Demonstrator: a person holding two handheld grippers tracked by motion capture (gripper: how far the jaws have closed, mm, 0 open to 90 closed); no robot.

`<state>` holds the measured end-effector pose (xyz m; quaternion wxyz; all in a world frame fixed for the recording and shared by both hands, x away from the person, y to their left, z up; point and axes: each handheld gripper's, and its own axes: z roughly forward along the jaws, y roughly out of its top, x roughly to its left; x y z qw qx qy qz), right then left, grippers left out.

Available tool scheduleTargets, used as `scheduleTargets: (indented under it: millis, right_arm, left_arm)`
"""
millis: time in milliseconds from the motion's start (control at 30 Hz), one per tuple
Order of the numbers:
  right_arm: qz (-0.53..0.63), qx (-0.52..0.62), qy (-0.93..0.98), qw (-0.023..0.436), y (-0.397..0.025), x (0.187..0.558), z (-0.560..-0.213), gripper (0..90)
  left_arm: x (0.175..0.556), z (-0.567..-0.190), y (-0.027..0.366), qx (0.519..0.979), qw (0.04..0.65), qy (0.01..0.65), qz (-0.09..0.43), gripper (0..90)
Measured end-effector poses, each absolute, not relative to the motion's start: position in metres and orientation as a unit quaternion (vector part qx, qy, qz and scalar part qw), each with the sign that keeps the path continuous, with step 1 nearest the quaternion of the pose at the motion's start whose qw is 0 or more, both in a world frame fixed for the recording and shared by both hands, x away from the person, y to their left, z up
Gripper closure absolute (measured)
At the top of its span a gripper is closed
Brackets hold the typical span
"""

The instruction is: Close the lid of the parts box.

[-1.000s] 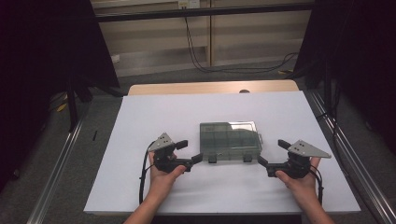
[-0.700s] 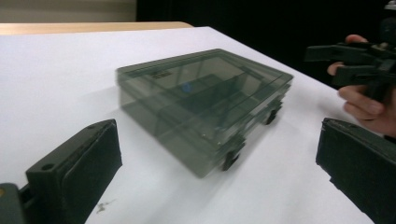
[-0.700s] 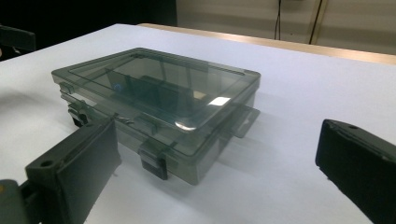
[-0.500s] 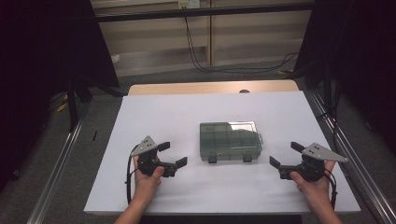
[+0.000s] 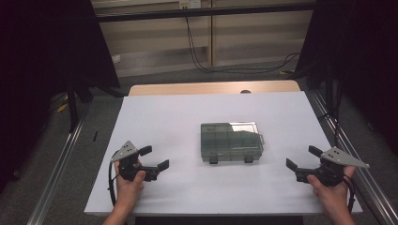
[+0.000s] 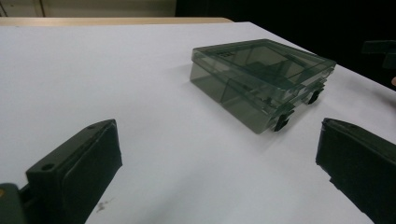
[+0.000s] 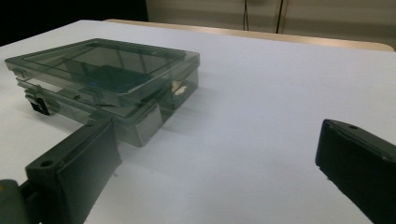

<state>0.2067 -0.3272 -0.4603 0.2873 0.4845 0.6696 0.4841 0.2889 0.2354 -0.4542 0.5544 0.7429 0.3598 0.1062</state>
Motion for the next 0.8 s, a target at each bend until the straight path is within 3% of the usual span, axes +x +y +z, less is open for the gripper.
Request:
scheduleTargets:
  millis: [467, 800]
  right_arm:
    - [0.473, 0.504, 0.658, 0.298, -0.352, 0.194, -0.462, 0.0]
    - [0.473, 0.519, 0.645, 0.301, -0.362, 0.187, -0.464, 0.0]
  left_arm:
    - [0.279, -0.453, 0.271, 0.742, 0.532, 0.376, 0.158, 0.0]
    - [0.277, -0.458, 0.276, 0.737, 0.534, 0.386, 0.151, 0.0]
